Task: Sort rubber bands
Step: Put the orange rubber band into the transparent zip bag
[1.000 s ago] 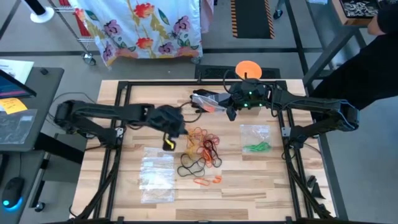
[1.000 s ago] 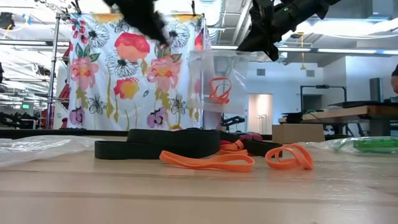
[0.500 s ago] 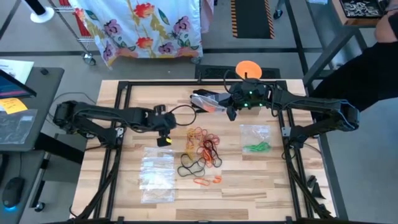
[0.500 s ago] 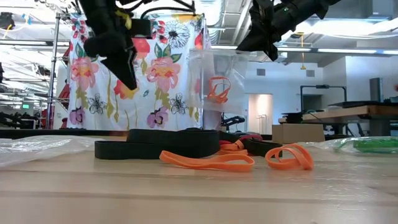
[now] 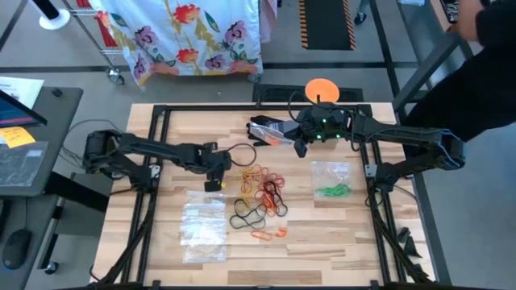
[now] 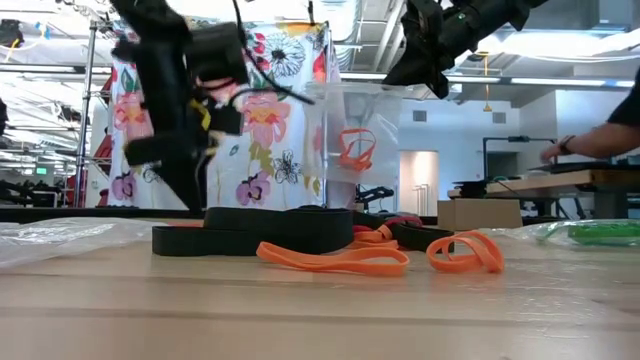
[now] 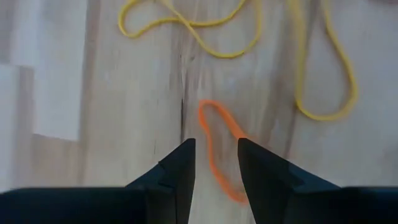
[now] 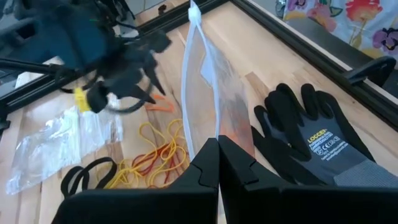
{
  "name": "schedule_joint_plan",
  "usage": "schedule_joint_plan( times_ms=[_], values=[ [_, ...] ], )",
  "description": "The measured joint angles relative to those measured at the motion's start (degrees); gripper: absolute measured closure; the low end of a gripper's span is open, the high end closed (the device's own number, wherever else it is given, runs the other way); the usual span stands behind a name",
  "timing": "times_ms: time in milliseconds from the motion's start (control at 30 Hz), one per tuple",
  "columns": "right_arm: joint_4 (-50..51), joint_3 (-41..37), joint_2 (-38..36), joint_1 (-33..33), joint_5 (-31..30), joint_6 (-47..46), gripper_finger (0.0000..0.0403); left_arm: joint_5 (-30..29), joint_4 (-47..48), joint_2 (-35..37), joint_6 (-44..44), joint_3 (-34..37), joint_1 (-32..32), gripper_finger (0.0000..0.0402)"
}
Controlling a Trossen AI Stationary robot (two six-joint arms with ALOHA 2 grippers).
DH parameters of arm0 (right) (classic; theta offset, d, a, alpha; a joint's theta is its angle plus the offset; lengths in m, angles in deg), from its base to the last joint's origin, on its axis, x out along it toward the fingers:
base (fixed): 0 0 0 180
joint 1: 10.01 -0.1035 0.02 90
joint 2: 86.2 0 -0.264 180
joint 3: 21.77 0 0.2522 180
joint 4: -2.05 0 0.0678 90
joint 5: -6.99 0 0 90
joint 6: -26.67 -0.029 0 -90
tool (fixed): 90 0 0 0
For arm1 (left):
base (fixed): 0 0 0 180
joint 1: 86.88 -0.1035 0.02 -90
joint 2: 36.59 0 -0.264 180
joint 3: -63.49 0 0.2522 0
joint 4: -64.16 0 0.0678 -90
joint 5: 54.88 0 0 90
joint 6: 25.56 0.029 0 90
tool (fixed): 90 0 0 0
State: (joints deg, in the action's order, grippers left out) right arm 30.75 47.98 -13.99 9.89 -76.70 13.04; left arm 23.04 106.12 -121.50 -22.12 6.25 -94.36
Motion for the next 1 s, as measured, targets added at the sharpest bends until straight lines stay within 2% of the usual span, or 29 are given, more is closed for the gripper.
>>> schedule_joint_plan(
  times_ms=[100,233,333,400,467,533,567,767,867,1000],
  values=[
    [0.0,0.0,0.0,0.0,0.1,0.0,0.0403,3.3,-6.3,0.2,-0.1,3.6,-2.6,0.0286],
    [0.2,0.0,0.0,0.0,0.1,0.0,0.0403,11.0,-11.1,0.4,-0.2,6.9,-6.0,0.0286],
    [0.2,0.0,0.0,0.0,0.2,0.0,0.0403,12.0,-12.2,0.5,0.2,8.0,-7.8,0.0289],
    [-0.3,0.0,0.0,0.0,0.2,0.0,0.0403,12.8,-11.9,0.5,0.7,8.0,-9.3,0.0307],
    [-0.5,0.0,0.0,0.0,0.2,0.0,0.0403,13.6,-11.9,0.4,1.3,7.9,-10.4,0.0343],
    [-0.5,0.0,0.0,0.0,0.3,-0.6,0.0403,14.8,-11.3,0.3,2.5,7.2,-11.3,0.0383],
    [-0.5,0.0,0.0,0.0,0.3,-0.7,0.0403,15.4,-11.1,0.2,2.9,6.8,-11.5,0.0391],
    [-0.3,0.0,0.0,-0.6,0.4,-1.3,0.0403,16.9,-9.2,1.6,6.1,1.9,-11.5,0.04],
    [-0.2,0.0,0.0,-0.8,0.4,-1.4,0.0403,20.7,-9.3,5.1,7.1,-0.6,-11.3,0.0401],
    [-0.1,0.0,0.2,-0.8,0.3,-1.9,0.0403,26.8,-18.2,11.8,8.2,-2.8,-10.3,0.0401]
  ],
)
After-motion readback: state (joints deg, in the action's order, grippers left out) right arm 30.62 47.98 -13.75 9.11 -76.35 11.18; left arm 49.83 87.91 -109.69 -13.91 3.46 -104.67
